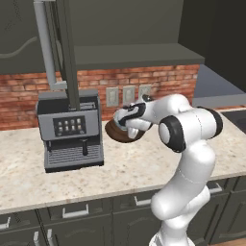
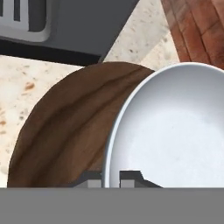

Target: Pick up the bowls on the counter and stack them on top of one another in the open cabinet. Place the smaller bowl on top of the larger bowl.

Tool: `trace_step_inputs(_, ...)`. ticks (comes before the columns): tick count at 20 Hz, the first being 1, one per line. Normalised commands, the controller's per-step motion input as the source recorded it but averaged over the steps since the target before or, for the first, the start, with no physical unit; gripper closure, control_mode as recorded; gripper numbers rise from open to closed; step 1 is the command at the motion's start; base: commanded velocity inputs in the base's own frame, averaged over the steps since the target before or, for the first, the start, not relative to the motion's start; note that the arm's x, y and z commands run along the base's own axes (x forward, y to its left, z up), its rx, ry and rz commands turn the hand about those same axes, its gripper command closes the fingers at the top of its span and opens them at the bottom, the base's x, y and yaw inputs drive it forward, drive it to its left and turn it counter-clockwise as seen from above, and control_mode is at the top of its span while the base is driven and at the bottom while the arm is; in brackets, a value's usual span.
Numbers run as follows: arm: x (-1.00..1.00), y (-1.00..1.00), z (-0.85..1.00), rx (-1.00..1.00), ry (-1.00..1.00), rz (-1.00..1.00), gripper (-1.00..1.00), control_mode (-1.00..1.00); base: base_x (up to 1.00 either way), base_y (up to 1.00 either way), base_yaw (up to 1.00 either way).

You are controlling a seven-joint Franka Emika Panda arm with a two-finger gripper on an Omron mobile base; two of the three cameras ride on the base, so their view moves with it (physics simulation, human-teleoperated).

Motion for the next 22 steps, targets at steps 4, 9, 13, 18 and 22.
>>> trace_step_inputs(4, 0.33, 0.00, -0.37, 0.00, 0.04, 0.01, 1.00, -1.00, 0.00, 0.00, 0.00)
trace_step_inputs(9, 0.33, 0.00, -0.30, 0.00, 0.01, 0.01, 1.00, -1.00, 0.00, 0.00, 0.00)
trace_step_inputs(13, 0.38, 0.01, -0.18, 0.00, 0.00, 0.00, 1.00, -1.00, 0.00, 0.00, 0.00)
trace_step_inputs(18, 0.25, 0.02, -0.07, 0.00, 0.00, 0.00, -1.00, -1.00, 0.00, 0.00, 0.00)
trace_step_inputs(22, 0.08, 0.00, 0.08, 0.01, 0.00, 0.00, -1.00, -1.00, 0.00, 0.00, 0.00)
